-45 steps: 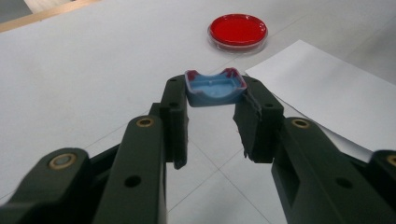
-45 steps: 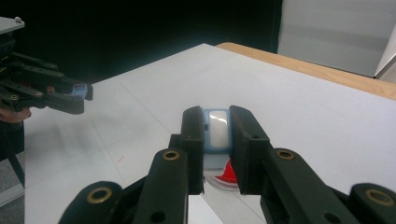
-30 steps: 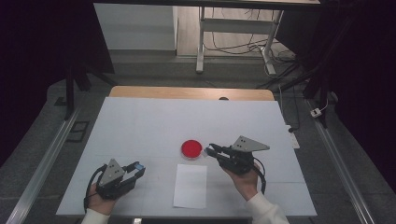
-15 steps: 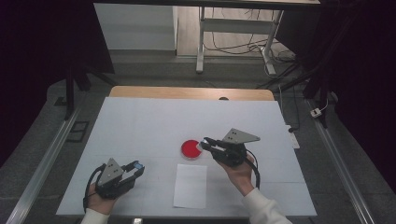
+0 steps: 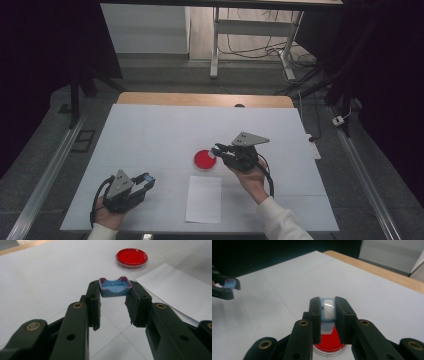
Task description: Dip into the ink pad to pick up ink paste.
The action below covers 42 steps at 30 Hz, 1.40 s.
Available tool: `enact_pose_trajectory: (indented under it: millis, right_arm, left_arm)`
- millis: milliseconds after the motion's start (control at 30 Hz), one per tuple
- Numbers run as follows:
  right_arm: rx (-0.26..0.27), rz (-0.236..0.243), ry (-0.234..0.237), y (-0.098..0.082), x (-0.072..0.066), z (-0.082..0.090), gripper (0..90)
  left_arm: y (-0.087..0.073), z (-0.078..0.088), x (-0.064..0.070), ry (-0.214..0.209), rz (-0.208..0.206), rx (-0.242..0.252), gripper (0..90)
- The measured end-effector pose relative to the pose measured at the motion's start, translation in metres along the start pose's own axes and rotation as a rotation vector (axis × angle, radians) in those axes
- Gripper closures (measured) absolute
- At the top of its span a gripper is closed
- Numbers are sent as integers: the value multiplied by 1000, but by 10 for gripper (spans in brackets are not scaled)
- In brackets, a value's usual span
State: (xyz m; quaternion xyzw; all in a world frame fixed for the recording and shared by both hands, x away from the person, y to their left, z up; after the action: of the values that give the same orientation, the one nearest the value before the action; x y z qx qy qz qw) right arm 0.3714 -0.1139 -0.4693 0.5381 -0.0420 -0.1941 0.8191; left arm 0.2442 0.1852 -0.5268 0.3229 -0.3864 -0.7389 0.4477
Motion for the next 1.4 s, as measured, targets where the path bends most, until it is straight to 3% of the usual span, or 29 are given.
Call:
enact_pose_trajectory:
  millis: [1033,1400]
  right_arm:
    - [-208,30,-7,-10,17,-45,749]
    - [-236,53,-21,-14,18,-56,749]
  left_arm:
    - [0,0,4,-11,-5,0,649]
    - [-1,-1,4,-13,-7,-5,649]
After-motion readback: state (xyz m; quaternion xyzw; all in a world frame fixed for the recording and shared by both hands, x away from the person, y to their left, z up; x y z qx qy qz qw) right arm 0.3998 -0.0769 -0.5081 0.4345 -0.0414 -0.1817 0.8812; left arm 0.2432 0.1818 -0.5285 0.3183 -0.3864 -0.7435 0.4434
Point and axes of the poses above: each handheld gripper's, and its own axes: z roughly backward along the jaws, y roughly out of its top, x roughly to its right, the point moved 4 cm from there along -z, roughly forward along the jaws, and after that the axes turned 14 degrees about y, right-handed, at the moved point
